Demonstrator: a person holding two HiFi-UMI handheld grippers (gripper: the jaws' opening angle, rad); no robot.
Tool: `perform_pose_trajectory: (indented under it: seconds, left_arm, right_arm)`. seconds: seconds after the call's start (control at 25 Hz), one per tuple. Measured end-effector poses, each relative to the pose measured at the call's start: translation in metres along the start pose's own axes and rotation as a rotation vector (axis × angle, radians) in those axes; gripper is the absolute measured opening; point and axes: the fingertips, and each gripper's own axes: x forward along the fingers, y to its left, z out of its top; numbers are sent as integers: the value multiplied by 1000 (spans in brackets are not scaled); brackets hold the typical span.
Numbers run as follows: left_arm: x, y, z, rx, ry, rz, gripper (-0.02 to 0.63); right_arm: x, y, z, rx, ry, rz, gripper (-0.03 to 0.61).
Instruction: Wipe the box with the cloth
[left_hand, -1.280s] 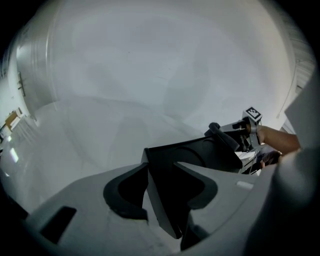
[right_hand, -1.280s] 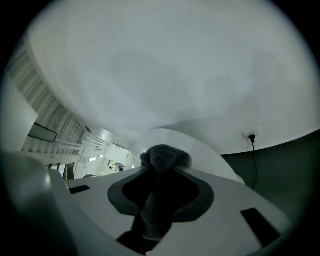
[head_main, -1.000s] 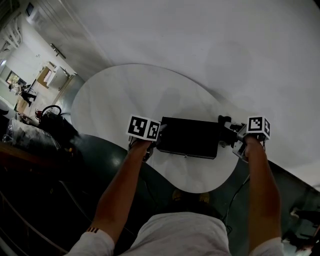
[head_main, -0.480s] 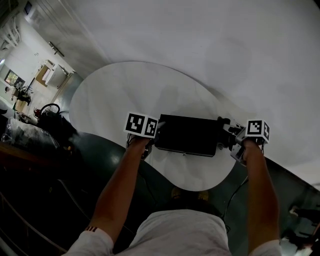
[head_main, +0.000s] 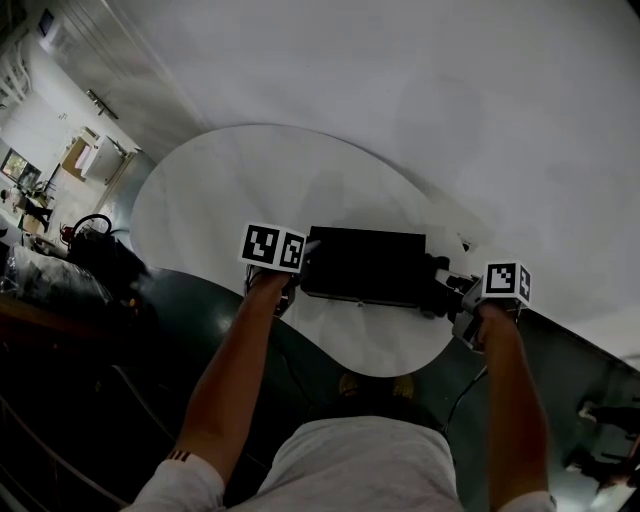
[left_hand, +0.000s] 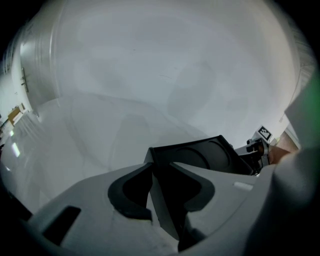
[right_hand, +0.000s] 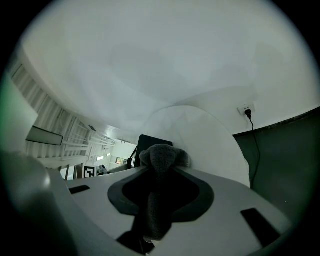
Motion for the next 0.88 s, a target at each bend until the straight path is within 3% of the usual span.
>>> perform_pose_trajectory:
  seconds: [0.48, 0.6, 0.72, 0.88]
  left_arm:
    - [2, 5, 5, -12, -17, 2, 112]
    - [1, 5, 2, -17, -26, 1, 112]
    - [1, 4, 4, -25, -33, 0, 110]
    - [2, 5, 6, -26, -29, -1, 110]
  right_arm:
    - [-19, 7, -25, -80, 64, -12, 94]
    - [-25, 15, -14, -83, 13, -6, 94]
    - [-17, 27, 12, -79, -40, 56, 94]
    - [-2, 23, 41, -13, -93, 62, 94]
